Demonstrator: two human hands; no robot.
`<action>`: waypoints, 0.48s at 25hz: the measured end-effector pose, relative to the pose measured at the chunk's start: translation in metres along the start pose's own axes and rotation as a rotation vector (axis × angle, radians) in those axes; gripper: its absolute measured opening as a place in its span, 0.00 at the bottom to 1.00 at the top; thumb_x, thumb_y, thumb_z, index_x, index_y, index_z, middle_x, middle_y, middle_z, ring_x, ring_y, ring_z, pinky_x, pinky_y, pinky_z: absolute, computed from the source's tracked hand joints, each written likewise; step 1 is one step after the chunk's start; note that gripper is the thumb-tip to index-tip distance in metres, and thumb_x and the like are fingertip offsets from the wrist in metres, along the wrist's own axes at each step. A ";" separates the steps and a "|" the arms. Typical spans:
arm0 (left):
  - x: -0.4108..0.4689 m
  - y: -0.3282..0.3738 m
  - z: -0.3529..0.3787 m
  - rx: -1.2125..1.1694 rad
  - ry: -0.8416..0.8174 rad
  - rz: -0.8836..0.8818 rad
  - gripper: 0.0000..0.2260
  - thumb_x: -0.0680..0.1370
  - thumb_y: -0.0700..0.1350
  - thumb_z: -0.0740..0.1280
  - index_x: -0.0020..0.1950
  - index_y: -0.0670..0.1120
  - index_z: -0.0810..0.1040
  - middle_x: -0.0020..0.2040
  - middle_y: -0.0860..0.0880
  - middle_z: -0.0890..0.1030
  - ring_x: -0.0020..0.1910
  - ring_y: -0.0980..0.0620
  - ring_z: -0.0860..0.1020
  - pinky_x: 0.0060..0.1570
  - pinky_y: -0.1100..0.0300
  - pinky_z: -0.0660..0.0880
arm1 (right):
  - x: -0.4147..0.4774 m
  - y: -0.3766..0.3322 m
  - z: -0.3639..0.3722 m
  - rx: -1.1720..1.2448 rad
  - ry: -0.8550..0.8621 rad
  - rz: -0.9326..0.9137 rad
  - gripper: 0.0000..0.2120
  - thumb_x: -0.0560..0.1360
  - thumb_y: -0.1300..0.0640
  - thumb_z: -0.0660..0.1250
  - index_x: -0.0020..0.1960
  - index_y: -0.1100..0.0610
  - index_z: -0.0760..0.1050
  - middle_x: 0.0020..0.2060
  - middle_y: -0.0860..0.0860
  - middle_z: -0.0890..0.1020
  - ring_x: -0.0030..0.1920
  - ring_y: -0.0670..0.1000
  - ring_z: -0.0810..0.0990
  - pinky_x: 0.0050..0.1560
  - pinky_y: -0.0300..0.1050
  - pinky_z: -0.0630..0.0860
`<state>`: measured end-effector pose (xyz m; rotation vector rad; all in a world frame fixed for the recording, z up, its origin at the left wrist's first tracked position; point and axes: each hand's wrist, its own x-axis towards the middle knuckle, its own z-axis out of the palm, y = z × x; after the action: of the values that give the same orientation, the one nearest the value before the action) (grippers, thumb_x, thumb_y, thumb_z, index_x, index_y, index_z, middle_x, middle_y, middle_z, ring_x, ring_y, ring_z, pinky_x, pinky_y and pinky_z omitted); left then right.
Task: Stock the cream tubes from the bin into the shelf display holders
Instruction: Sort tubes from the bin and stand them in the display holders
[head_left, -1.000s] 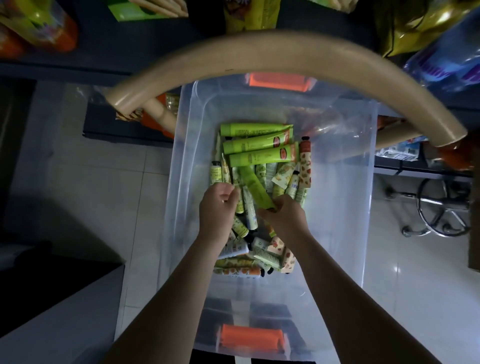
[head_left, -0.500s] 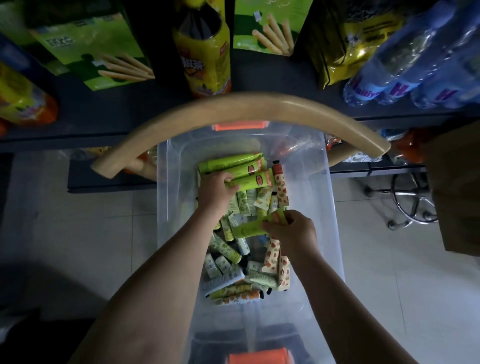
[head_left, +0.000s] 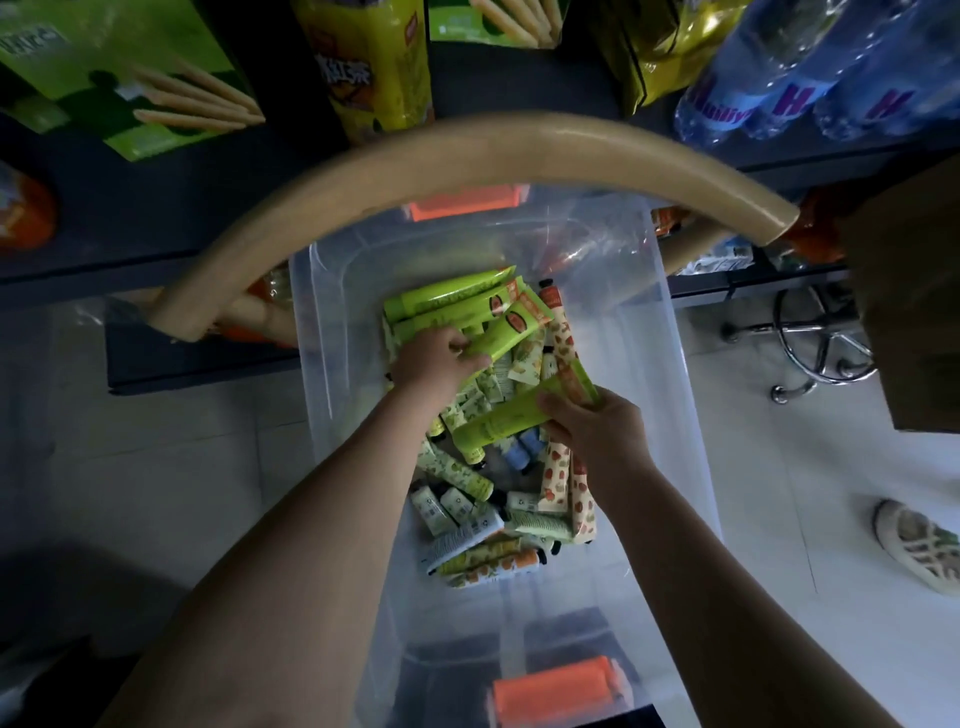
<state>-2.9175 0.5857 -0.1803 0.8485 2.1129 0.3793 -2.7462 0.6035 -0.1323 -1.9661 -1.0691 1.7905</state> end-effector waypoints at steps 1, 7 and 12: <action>-0.010 0.002 -0.004 -0.103 -0.016 -0.024 0.17 0.72 0.50 0.71 0.56 0.43 0.76 0.57 0.46 0.79 0.55 0.46 0.76 0.53 0.56 0.71 | -0.005 -0.005 -0.002 -0.035 0.010 -0.021 0.06 0.67 0.60 0.75 0.38 0.57 0.79 0.33 0.55 0.81 0.34 0.52 0.78 0.41 0.49 0.78; -0.086 0.015 -0.059 -0.461 -0.008 -0.069 0.13 0.71 0.44 0.73 0.50 0.44 0.72 0.48 0.46 0.78 0.48 0.48 0.76 0.51 0.55 0.72 | -0.057 -0.063 -0.018 -0.054 0.003 -0.180 0.12 0.65 0.56 0.77 0.40 0.61 0.77 0.31 0.51 0.77 0.34 0.50 0.74 0.38 0.44 0.73; -0.158 0.051 -0.121 -0.656 0.016 -0.001 0.12 0.74 0.40 0.69 0.55 0.38 0.76 0.46 0.47 0.80 0.45 0.50 0.78 0.43 0.64 0.73 | -0.119 -0.130 -0.047 -0.011 -0.142 -0.313 0.25 0.64 0.56 0.78 0.50 0.74 0.75 0.36 0.55 0.75 0.39 0.50 0.72 0.40 0.44 0.69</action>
<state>-2.9187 0.5175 0.0133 0.4534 1.8192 1.0093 -2.7408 0.6257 0.0483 -1.5882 -1.3486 1.7715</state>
